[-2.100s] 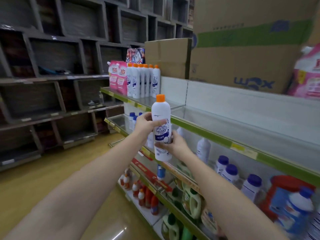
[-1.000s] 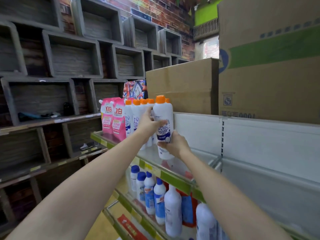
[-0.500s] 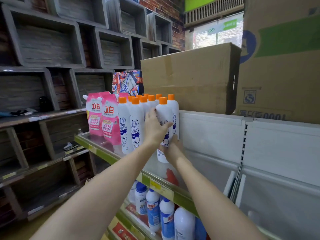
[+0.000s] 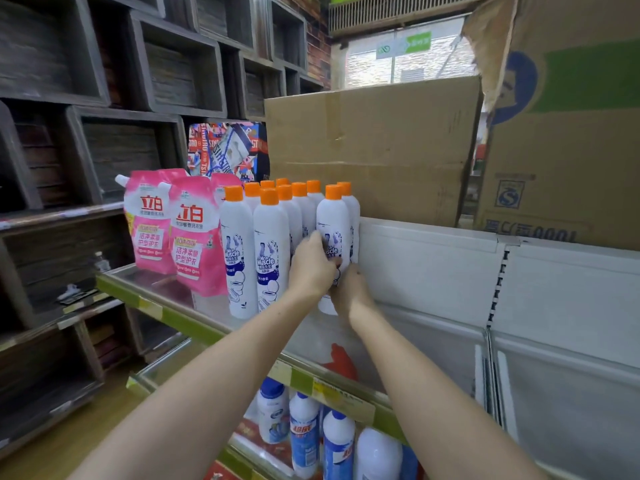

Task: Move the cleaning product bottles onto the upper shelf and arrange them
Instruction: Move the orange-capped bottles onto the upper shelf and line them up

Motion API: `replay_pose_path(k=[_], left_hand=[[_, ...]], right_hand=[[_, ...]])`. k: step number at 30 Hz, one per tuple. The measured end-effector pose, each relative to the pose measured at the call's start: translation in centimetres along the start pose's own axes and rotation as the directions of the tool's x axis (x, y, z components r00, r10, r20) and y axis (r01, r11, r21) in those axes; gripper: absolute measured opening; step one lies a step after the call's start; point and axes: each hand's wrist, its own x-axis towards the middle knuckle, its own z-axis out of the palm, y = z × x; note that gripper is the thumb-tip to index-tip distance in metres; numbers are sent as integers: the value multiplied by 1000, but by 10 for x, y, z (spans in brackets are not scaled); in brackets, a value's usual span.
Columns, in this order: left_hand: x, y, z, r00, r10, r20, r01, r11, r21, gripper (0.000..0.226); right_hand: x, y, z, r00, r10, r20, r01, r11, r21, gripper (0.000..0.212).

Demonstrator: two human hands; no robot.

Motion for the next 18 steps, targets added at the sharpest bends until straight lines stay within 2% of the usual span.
replay_pose_path(k=[4, 8, 10, 15, 18], left_hand=[[11, 17, -6, 995, 103, -15, -103, 994, -37, 14], [16, 29, -12, 987, 159, -22, -160, 987, -13, 13], [16, 29, -10, 987, 162, 17, -162, 987, 8, 16], [16, 24, -7, 989, 135, 56, -136, 990, 27, 10], [15, 23, -10, 984, 150, 95, -153, 988, 33, 6]], right_hand=[[3, 2, 2, 1000, 0, 0, 0, 1000, -6, 46], [1, 10, 4, 999, 36, 11, -34, 991, -132, 53], [-1, 12, 5, 997, 70, 17, -66, 983, -173, 49], [-2, 12, 10, 997, 74, -19, -75, 994, -81, 44], [-5, 16, 9, 999, 46, -6, -46, 983, -176, 46]])
